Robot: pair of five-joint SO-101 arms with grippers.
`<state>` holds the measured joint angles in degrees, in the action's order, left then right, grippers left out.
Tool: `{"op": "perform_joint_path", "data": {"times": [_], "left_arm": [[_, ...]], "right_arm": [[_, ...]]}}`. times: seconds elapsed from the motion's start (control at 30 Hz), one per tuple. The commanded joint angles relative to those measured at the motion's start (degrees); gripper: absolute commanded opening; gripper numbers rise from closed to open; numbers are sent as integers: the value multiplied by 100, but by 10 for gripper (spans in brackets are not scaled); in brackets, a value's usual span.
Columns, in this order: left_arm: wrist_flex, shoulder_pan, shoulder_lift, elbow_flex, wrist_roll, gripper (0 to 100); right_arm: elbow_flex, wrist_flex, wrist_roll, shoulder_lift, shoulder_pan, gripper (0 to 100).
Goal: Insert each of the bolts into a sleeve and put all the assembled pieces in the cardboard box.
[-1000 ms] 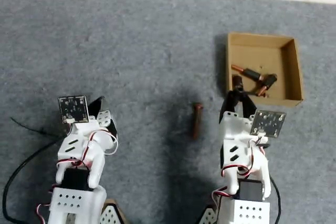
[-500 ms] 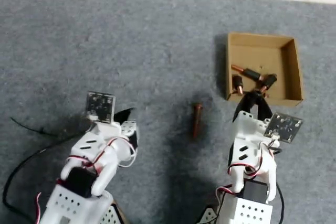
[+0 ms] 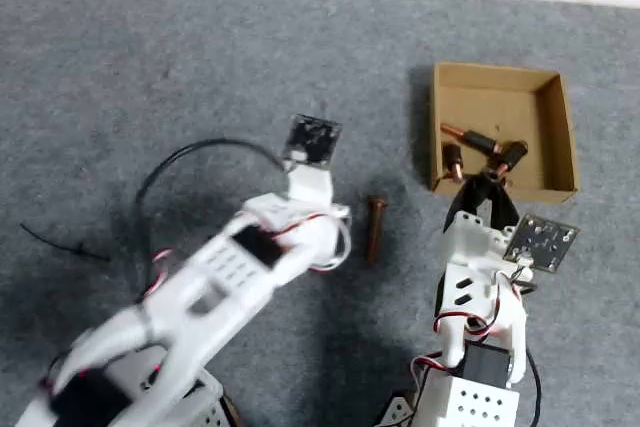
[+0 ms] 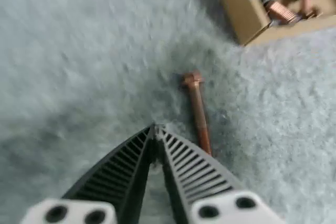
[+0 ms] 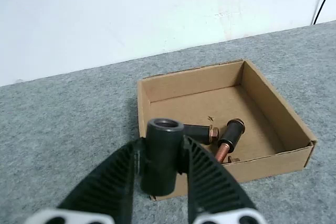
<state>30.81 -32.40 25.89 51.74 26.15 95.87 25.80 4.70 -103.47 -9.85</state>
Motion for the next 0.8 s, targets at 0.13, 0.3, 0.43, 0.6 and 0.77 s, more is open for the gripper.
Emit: {"op": "perform_joint_path", "data": {"times": [0.13, 0.3, 0.43, 0.6, 0.77], "left_arm": [[-123, -330, -1675, -1165, 466, 336], [-141, -374, -1780, -1226, 457, 293], [-141, -382, -1789, -1279, 448, 251], [-141, -382, -1807, -1279, 448, 249], [-149, -338, -2053, -1314, 448, 249]], "right_arm": [[778, -286, 44, -75, -330, 9], [778, -286, 44, -84, -338, 9], [778, -286, 44, -84, -338, 9], [778, -286, 44, -84, -338, 9], [778, -277, 44, -84, -338, 9]]}}
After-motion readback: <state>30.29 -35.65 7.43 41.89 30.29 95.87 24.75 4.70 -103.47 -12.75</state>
